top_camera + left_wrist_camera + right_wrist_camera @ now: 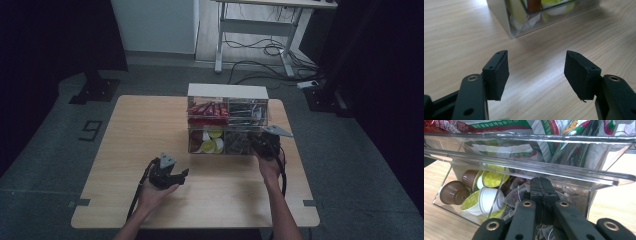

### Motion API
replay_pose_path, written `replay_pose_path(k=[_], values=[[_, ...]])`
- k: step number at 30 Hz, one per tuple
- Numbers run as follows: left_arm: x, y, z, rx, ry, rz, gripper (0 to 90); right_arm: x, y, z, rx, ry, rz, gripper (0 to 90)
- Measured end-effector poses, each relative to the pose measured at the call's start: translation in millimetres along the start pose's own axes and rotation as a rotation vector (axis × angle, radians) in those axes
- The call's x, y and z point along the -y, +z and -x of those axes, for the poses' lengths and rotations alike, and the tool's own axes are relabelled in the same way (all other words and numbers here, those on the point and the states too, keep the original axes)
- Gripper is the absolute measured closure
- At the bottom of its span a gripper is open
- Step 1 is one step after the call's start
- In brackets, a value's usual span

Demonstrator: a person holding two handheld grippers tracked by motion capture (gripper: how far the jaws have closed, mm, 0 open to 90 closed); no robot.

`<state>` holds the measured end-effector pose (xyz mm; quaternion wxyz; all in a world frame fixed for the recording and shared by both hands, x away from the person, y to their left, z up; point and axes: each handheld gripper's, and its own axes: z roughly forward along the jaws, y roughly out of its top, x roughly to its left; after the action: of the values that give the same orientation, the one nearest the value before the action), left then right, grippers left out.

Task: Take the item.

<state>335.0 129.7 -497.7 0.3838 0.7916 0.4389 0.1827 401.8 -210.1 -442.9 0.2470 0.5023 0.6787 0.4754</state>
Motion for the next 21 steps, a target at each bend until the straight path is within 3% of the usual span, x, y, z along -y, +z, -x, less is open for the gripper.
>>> replay_pose_path(k=[10,21], values=[[-28.1,9.7,10.9,0.038,0.016,0.024,37.9,-2.1,-0.5,-0.4,0.0,-0.006,-0.009,89.2],[-42.8,18.2,14.8,0.052,0.02,0.042,39.3,-3.9,-1.7,-1.5,-0.004,-0.011,-0.013,89.2]])
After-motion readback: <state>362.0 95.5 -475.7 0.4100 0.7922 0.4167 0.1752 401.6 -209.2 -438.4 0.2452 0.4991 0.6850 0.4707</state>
